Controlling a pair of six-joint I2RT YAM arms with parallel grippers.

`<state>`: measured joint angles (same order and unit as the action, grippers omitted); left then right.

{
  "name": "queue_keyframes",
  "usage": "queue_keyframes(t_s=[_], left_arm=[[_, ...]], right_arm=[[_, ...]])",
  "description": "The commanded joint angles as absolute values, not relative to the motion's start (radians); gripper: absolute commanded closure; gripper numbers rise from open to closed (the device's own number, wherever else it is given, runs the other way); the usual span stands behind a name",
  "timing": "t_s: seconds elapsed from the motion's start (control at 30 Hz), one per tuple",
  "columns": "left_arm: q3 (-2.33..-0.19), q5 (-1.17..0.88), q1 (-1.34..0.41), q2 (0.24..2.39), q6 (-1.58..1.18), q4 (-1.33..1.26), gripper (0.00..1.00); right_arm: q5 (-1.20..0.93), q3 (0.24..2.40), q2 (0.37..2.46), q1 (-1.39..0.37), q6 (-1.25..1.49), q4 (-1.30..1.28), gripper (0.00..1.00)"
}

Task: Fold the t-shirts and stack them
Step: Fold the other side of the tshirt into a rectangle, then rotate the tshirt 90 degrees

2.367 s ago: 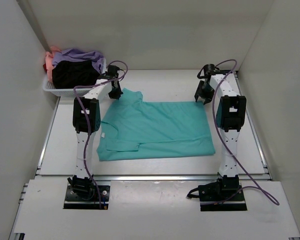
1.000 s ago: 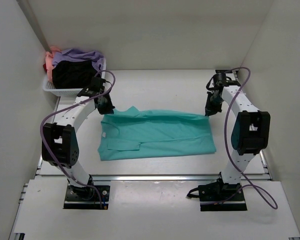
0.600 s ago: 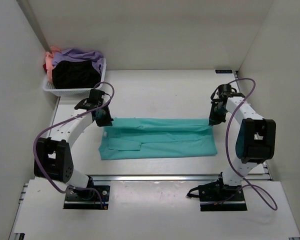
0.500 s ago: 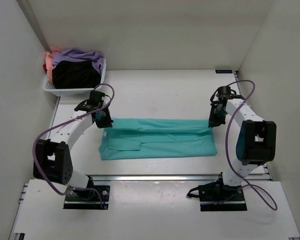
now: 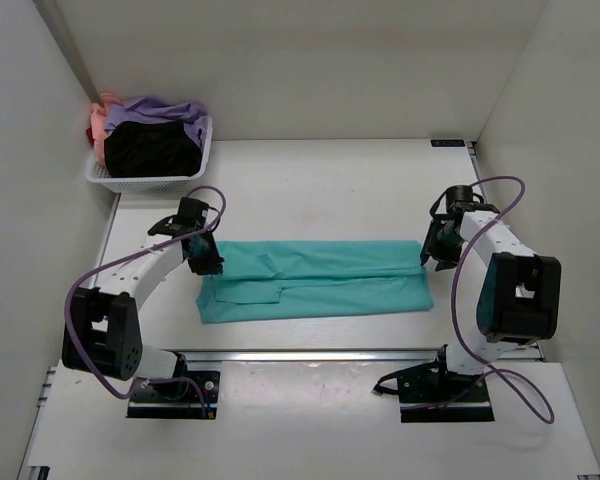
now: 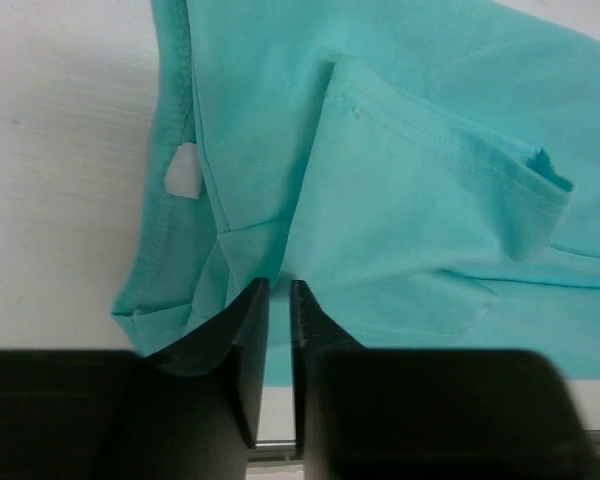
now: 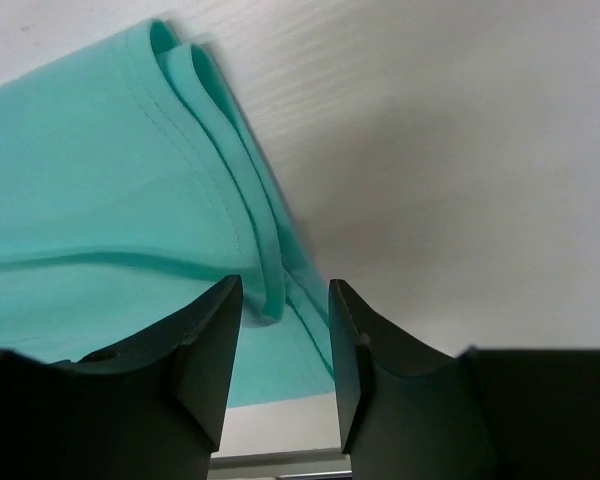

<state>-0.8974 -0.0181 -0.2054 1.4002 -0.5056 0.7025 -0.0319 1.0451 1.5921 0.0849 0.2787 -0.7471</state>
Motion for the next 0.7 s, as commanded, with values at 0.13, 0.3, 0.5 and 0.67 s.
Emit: queue_keyframes(t_s=[0.13, 0.3, 0.5, 0.67], left_arm=[[-1.000, -0.005, -0.255, 1.407, -0.525, 0.695, 0.68], [-0.988, -0.002, -0.314, 1.442, -0.577, 0.684, 0.70], [-0.933, 0.092, -0.390, 1.563, -0.701, 0.640, 0.75], [-0.978, 0.031, -0.405, 1.738, -0.788, 0.615, 0.85]], right_arm=[[-0.017, 1.166, 1.565, -0.015, 0.264, -0.710, 0.62], [-0.069, 1.216, 1.658, -0.087, 0.247, -0.669, 0.69], [-0.083, 1.223, 1.750, -0.104, 0.267, -0.637, 0.77], [-0.063, 1.232, 1.818, -0.101, 0.262, -0.653, 0.72]])
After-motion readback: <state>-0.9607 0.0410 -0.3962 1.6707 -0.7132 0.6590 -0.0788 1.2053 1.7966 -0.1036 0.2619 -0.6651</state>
